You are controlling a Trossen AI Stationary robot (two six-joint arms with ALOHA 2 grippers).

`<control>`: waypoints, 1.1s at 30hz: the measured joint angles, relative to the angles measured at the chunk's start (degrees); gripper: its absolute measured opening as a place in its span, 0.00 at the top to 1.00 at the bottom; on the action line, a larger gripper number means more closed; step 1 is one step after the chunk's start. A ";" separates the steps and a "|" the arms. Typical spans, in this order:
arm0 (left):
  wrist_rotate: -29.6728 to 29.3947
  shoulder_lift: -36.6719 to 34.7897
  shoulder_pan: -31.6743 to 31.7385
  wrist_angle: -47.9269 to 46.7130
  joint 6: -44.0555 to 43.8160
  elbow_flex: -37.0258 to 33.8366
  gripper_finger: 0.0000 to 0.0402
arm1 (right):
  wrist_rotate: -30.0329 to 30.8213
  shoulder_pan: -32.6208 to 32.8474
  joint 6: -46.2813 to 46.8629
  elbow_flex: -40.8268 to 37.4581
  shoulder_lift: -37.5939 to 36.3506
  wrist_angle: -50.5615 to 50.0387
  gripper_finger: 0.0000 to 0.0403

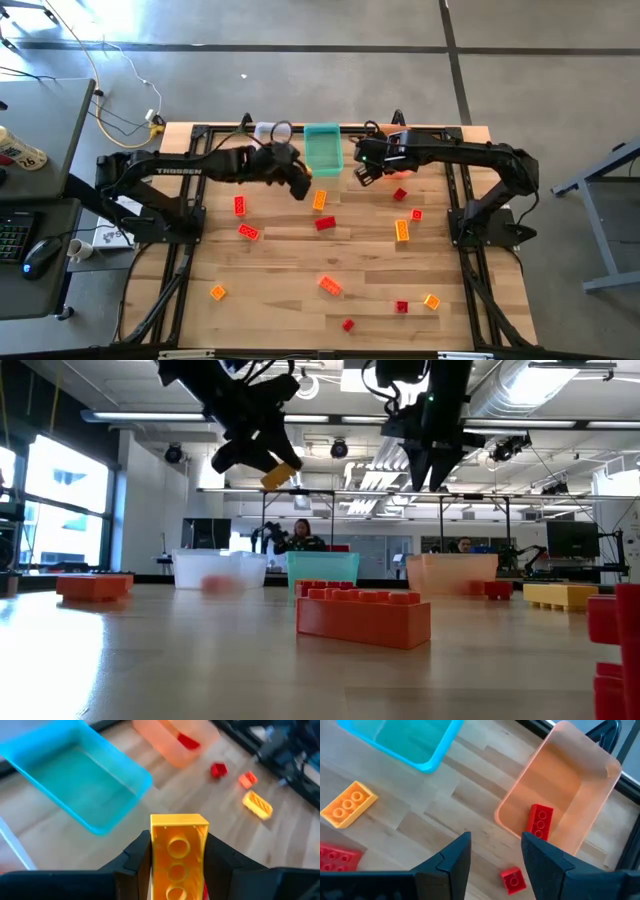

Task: Sort & place blocks by color
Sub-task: Put the yellow game piece into the green bin

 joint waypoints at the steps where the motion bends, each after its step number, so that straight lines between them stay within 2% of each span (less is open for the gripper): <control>1: -0.04 0.18 0.90 0.81 0.59 0.00 0.72 | -0.09 -0.33 -0.41 0.00 0.00 0.18 0.60; 11: -0.40 0.27 9.41 9.08 4.74 0.00 0.72 | -0.80 -1.70 -4.05 0.02 0.00 3.05 0.60; 20: 6.33 0.25 12.31 16.17 4.68 0.00 0.72 | -1.26 -1.68 -8.41 0.02 0.00 4.90 0.60; 26: 9.20 0.25 12.30 18.06 6.61 0.00 0.72 | -8.45 -1.75 -18.08 0.02 0.00 14.76 0.60; 33: 5.27 0.25 12.37 24.95 3.33 0.00 0.72 | -18.14 -1.75 -23.55 0.02 0.00 28.42 0.60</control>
